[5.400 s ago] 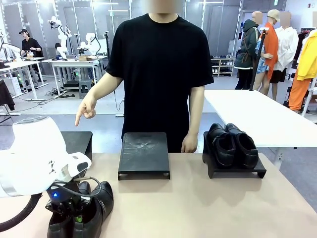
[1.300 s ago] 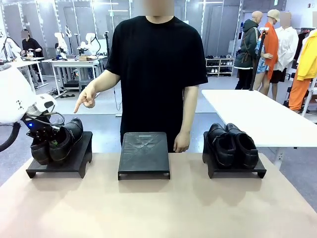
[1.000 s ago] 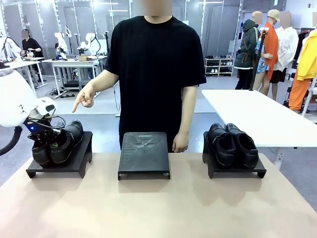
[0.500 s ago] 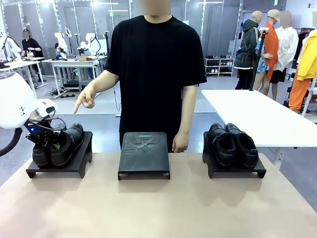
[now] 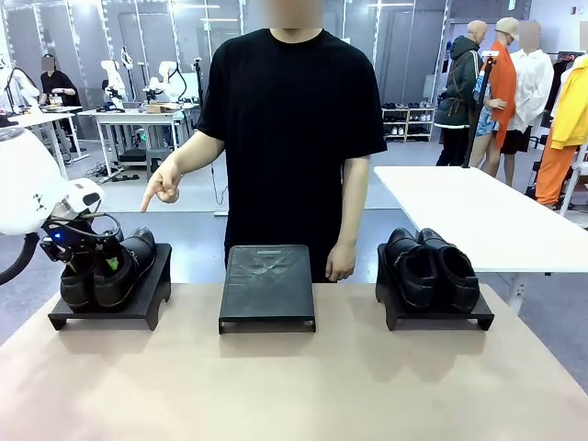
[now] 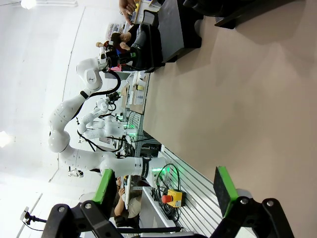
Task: Place the shoes on the stand as instructed by the person.
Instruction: Pick up another pair of Shoes and place it on the Shoes Stand indicated by the person.
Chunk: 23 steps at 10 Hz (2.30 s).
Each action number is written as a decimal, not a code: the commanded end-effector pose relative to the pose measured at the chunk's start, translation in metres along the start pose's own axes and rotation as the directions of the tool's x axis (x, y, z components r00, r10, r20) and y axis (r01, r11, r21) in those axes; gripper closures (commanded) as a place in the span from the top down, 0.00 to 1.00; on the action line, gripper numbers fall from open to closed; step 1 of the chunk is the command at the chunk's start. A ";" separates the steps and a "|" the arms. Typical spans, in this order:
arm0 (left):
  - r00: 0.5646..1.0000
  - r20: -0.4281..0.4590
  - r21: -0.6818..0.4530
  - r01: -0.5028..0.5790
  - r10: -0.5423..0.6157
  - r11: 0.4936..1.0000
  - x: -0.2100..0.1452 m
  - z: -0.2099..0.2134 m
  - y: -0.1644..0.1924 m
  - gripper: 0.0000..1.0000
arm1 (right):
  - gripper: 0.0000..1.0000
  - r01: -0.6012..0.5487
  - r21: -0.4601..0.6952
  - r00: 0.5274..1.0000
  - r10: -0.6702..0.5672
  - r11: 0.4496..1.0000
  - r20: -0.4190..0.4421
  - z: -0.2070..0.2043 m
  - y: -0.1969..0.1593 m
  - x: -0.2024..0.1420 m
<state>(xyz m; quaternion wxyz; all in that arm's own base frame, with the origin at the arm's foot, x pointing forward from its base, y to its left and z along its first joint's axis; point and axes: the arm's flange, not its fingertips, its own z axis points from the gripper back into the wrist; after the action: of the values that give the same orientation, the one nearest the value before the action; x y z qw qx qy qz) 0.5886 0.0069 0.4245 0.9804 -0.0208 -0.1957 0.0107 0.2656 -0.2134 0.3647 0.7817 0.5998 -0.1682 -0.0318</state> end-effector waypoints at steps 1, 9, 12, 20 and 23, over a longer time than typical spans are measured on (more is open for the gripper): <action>0.999 0.007 0.006 -0.035 0.035 0.999 -0.012 0.012 -0.006 0.99 | 1.00 -0.008 0.001 1.000 0.008 1.000 -0.016 0.004 0.001 -0.001; 1.000 0.004 -0.001 -0.008 0.008 1.000 -0.001 0.004 -0.001 0.89 | 1.00 -0.008 0.001 1.000 0.008 1.000 -0.016 0.004 0.001 -0.001; 1.000 0.004 -0.001 -0.008 0.008 1.000 -0.001 0.004 -0.001 0.89 | 1.00 -0.008 0.001 1.000 0.008 1.000 -0.016 0.004 0.001 -0.001; 0.985 -0.164 -0.600 -0.135 0.044 0.788 -0.082 0.140 0.084 0.89 | 1.00 -0.008 0.001 1.000 0.008 1.000 -0.016 0.004 0.001 -0.001; 0.993 -0.109 -0.851 -0.112 0.035 0.514 -0.132 0.137 0.154 0.89 | 1.00 -0.008 0.001 1.000 0.008 1.000 -0.016 0.004 0.001 -0.001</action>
<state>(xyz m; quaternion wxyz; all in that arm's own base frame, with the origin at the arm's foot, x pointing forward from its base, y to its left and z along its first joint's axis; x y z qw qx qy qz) 0.4124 0.1456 0.5035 0.8758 -0.4584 -0.1474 -0.0326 0.2657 -0.2133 0.3647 0.7818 0.5996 -0.1678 -0.0317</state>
